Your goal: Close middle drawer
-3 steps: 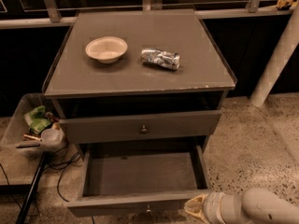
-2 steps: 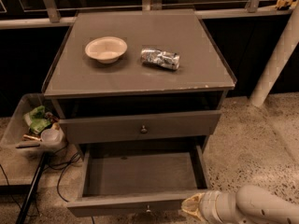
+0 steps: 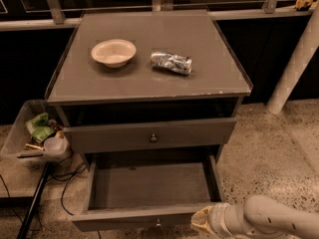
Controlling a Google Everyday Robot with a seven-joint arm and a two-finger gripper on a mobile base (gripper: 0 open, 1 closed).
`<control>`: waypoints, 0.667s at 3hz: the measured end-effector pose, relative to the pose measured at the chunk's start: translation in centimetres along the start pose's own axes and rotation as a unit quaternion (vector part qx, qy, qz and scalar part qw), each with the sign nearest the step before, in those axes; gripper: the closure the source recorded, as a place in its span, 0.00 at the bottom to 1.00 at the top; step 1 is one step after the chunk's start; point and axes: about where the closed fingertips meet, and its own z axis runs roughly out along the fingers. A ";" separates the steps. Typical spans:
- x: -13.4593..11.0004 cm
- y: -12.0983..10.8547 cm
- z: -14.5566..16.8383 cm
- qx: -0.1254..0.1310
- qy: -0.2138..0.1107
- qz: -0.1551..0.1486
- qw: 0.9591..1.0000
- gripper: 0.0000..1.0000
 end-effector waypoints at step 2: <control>1.3 -0.3 1.5 -0.005 0.005 0.010 1.000 0.82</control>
Offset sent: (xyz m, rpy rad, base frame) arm 0.0026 -0.0017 -0.0166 -0.0012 0.0179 -0.0078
